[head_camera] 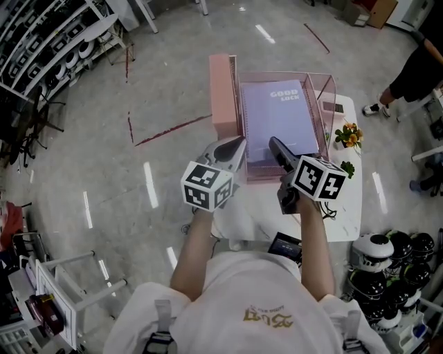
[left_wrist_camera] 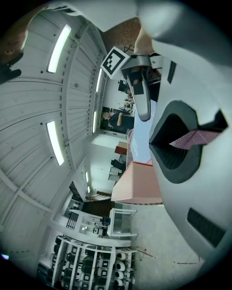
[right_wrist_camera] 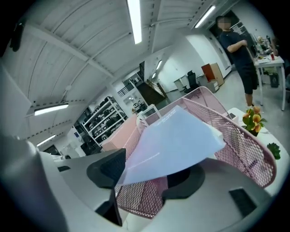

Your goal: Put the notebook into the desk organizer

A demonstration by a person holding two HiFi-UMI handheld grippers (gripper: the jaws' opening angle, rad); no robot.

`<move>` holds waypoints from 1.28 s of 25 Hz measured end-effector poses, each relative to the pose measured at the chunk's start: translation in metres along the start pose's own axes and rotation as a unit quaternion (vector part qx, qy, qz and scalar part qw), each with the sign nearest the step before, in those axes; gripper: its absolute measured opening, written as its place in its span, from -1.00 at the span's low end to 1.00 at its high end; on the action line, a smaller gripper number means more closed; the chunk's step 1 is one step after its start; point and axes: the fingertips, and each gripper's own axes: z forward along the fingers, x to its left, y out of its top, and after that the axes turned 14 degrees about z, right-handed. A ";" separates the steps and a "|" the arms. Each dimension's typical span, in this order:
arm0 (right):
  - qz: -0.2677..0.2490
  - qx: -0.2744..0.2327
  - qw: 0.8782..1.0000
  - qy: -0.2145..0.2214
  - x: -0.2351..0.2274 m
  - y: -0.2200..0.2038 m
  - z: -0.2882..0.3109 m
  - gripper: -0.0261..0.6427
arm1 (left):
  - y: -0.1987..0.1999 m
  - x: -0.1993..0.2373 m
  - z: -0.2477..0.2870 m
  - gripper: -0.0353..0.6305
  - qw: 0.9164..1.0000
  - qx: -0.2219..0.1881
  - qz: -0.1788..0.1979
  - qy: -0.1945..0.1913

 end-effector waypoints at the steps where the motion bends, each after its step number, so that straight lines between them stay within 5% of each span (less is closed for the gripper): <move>1: -0.004 0.015 1.000 0.003 0.000 -0.003 -0.001 -0.14 | -0.002 -0.002 0.000 -0.85 1.000 0.002 -0.002 -0.002; 6: -0.063 0.122 0.990 0.024 0.000 -0.031 -0.020 -0.14 | -0.002 -0.012 -0.009 -0.85 1.000 0.004 -0.002 -0.004; 12: -0.115 0.177 0.977 -0.011 -0.016 -0.041 -0.015 -0.16 | -0.001 -0.017 -0.017 -0.85 1.000 0.010 0.009 -0.001; 22: -0.185 0.182 0.966 0.002 -0.011 -0.058 -0.033 -0.06 | -0.007 -0.034 -0.023 -0.84 0.999 0.021 0.014 -0.027; 26: -0.203 0.203 0.957 0.035 -0.007 -0.066 -0.032 0.20 | -0.008 -0.037 -0.024 -0.84 0.999 0.015 0.009 -0.035; 32: -0.295 0.179 0.937 -0.059 -0.018 -0.067 -0.026 0.08 | -0.008 -0.035 -0.027 -0.84 1.000 0.018 0.011 -0.021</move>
